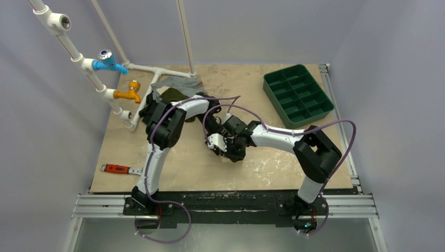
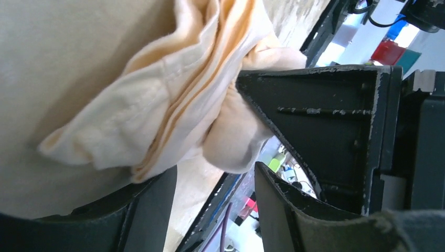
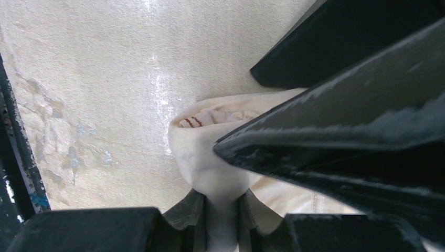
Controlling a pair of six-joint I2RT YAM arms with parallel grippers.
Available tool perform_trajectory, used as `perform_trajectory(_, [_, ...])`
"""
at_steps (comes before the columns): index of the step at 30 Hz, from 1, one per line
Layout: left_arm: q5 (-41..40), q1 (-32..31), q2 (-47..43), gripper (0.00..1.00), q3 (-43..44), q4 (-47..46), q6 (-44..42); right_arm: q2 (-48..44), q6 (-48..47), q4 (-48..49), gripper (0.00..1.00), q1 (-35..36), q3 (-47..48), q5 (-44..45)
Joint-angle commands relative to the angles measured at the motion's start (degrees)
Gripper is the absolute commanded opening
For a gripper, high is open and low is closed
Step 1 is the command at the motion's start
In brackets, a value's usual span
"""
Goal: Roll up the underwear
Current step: Roll the underwear to the center of the board.
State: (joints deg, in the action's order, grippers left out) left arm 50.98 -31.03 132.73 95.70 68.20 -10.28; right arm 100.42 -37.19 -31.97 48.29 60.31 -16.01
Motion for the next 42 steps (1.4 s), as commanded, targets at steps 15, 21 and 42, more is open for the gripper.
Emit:
perform_trajectory(15, [-16.9,6.3,-9.3,0.57,-6.2,-1.3,-5.2,12.6,1.6,-11.9,0.0,-0.4,2.0,-7.7])
perform_trajectory(21, [-23.5,9.5,-15.5,0.57,-10.9,-3.2,-4.6,16.5,-0.2,-16.5,0.0,-2.3,7.0,-8.1])
perform_trajectory(42, [-28.0,14.3,-40.0,0.58,-27.2,-11.7,-3.8,37.9,-11.9,-39.5,0.0,-10.9,34.5,-14.1])
